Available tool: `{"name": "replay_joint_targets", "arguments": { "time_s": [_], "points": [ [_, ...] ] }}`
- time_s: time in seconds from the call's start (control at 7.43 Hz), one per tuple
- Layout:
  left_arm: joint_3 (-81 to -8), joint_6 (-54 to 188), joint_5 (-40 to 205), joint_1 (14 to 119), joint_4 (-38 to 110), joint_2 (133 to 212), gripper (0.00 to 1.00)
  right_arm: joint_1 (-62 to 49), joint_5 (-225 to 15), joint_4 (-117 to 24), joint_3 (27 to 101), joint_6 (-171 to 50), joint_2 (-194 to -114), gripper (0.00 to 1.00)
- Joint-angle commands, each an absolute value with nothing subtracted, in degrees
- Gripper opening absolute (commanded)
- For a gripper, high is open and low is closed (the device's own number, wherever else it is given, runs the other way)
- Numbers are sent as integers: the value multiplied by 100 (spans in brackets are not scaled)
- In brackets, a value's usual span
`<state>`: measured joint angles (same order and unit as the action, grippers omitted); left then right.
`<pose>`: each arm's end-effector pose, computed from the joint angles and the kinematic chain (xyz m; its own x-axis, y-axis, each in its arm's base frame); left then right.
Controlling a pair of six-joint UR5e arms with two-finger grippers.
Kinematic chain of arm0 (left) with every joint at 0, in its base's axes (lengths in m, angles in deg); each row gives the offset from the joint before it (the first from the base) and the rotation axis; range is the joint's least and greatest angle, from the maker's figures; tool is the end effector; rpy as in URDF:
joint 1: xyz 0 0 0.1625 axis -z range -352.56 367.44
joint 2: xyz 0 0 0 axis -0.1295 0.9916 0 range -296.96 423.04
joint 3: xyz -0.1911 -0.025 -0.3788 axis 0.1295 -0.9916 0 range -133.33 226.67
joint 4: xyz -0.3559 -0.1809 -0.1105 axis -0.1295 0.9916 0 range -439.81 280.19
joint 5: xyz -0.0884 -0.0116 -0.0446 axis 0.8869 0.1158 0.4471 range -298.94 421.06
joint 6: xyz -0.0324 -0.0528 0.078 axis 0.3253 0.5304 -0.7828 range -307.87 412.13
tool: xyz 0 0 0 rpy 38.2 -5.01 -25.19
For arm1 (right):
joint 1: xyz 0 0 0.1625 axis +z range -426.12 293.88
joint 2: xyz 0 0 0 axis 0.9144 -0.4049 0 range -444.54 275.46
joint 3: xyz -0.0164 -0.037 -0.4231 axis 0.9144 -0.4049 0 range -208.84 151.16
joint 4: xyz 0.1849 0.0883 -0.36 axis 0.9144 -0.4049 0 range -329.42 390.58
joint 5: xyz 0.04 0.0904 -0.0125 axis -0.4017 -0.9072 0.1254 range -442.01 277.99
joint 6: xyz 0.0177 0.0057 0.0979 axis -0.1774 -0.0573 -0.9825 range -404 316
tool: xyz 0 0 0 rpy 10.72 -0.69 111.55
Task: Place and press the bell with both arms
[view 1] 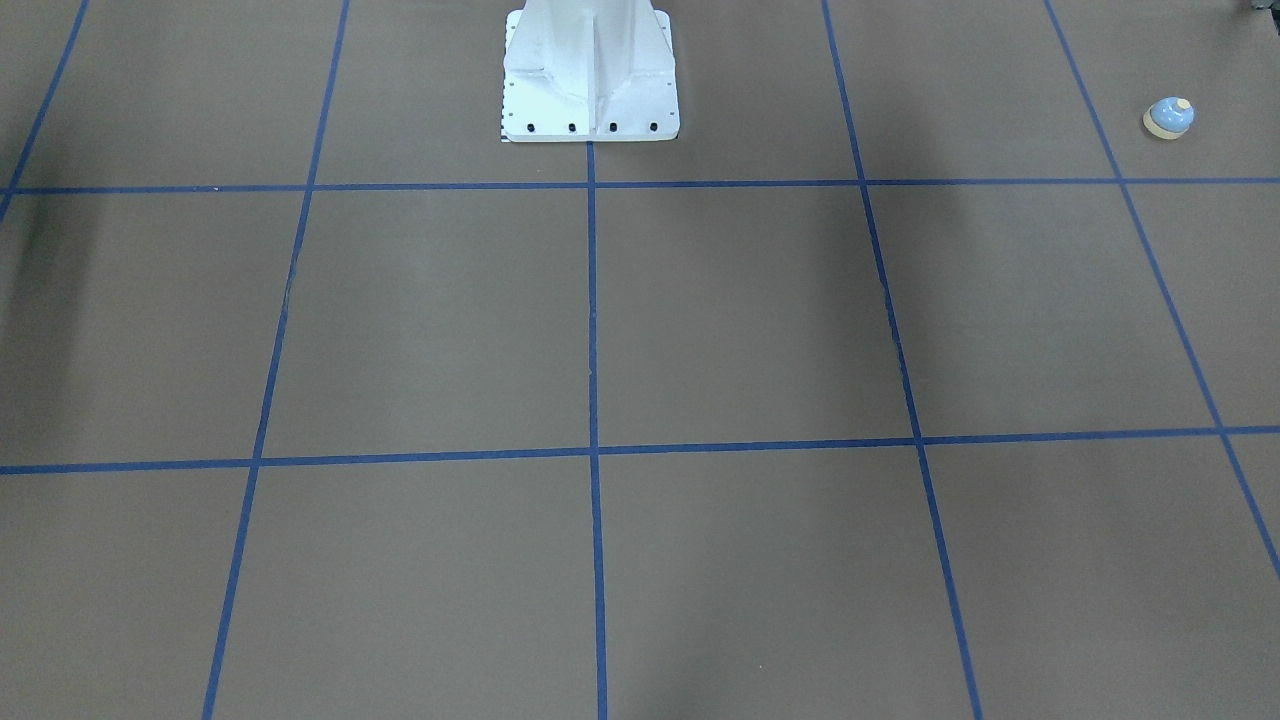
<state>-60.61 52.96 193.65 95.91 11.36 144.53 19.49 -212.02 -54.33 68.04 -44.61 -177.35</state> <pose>-0.0544 -0.4372 0.5781 0.7332 0.1223 -0.6689 -0.0159 0.9865 0.1630 0.0321 -0.4847 0.6187 0.7566 -0.1502 0.6364 0.0676 0.9860 0.1524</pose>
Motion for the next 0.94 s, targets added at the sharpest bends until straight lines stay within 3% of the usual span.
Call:
{"name": "replay_joint_targets", "arguments": {
  "time_s": [0.0, 0.27, 0.81],
  "points": [
    [-5943, 5318, 19054, 9489, 1874, 13911, 100, 1949, -21209, -5433, 6802, -4461, -17735, 100],
    [-5443, 5345, 19061, 9480, 3123, 13224, 100, 1949, -21226, -5433, 6802, -4461, -17744, 100],
    [-5362, 5327, 19219, 9235, 3602, 12089, 100, 1949, -21226, -5433, 6802, -4461, -17744, 100]
  ]
}}
